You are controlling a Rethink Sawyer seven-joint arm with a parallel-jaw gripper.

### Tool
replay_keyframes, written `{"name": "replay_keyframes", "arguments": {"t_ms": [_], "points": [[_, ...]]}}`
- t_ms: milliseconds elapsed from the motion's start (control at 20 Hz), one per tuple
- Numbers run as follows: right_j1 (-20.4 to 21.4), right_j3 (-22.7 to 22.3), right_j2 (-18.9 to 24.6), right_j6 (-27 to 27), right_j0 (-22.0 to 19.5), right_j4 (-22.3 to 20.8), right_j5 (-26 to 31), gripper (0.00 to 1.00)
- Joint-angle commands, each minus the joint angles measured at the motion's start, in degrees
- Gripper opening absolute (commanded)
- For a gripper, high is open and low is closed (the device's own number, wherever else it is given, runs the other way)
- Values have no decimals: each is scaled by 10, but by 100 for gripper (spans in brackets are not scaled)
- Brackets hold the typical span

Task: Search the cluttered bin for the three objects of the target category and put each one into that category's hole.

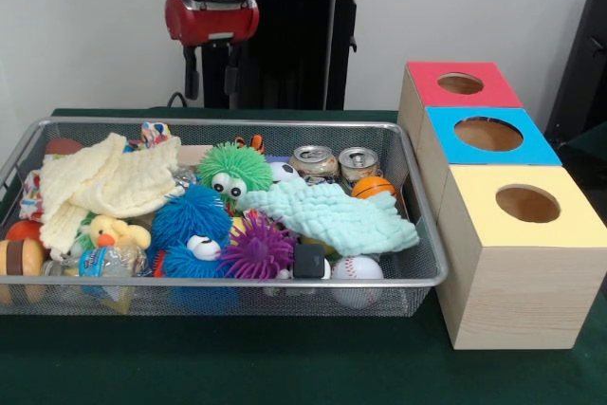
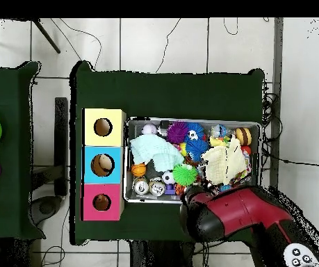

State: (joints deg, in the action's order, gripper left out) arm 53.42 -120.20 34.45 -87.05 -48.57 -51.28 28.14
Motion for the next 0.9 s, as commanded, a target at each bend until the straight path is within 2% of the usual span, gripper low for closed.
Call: {"name": "replay_keyframes", "arguments": {"t_ms": [50,900], "points": [[-30,-29,-43,-53,23,-53,-45,100],[-56,-19,-151,-100,107,-74,-127,100]]}}
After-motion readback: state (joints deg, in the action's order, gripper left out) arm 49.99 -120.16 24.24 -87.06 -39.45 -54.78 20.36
